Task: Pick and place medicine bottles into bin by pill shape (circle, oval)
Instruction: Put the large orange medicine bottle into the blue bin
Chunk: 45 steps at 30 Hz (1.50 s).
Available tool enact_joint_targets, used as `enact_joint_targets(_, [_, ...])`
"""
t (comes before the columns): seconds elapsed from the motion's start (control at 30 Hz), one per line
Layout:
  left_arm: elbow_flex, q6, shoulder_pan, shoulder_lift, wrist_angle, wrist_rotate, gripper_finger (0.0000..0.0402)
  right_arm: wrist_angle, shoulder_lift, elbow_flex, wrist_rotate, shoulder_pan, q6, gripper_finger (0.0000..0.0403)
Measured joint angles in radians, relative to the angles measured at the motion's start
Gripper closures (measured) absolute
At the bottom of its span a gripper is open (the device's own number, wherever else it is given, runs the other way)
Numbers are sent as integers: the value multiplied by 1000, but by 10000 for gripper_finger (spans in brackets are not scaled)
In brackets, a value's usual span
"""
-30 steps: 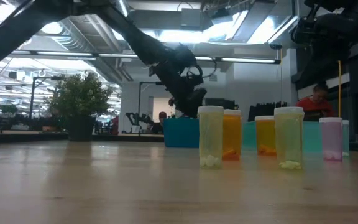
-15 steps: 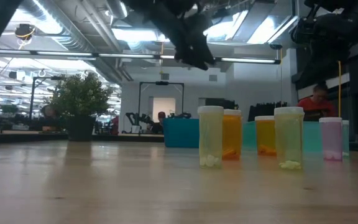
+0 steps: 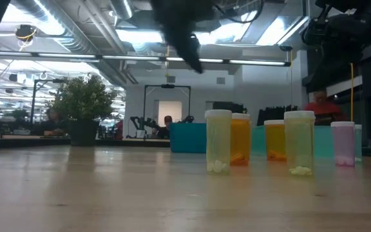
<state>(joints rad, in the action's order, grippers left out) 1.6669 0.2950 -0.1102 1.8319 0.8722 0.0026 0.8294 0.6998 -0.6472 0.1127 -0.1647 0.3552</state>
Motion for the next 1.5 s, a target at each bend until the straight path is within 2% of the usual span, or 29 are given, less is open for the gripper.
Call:
enact_joint_targets(0.07, [0, 45, 7, -12, 90, -20, 145, 0, 0, 0, 0, 0, 0, 220])
enact_joint_targets(0.13, [-1, 8, 6, -21, 159, -39, 145, 1, 0, 0, 0, 0, 0, 220])
enact_joint_targets(0.33, [-3, -98, -1, -37, 212, -37, 145, 2, 0, 0, 1, 0, 1, 220])
enact_joint_targets(0.47, [-69, -110, 15, -38, 195, -34, 145, 2, 0, 0, 1, 0, 1, 220])
enact_joint_targets(0.77, [-269, -137, 83, -36, -15, -33, 145, 1, 0, 0, 1, 0, 2, 220])
enact_joint_targets(1.03, [-364, -158, 100, -36, -194, -33, 145, 1, 0, 0, 1, 0, 3, 220])
enact_joint_targets(1.33, [-443, -163, 70, -36, -435, -34, 145, 1, 0, 0, 1, 0, 3, 220])
enact_joint_targets(1.5, [-464, -185, 68, -36, -478, -34, 145, 1, 0, 0, 1, 0, 3, 220])
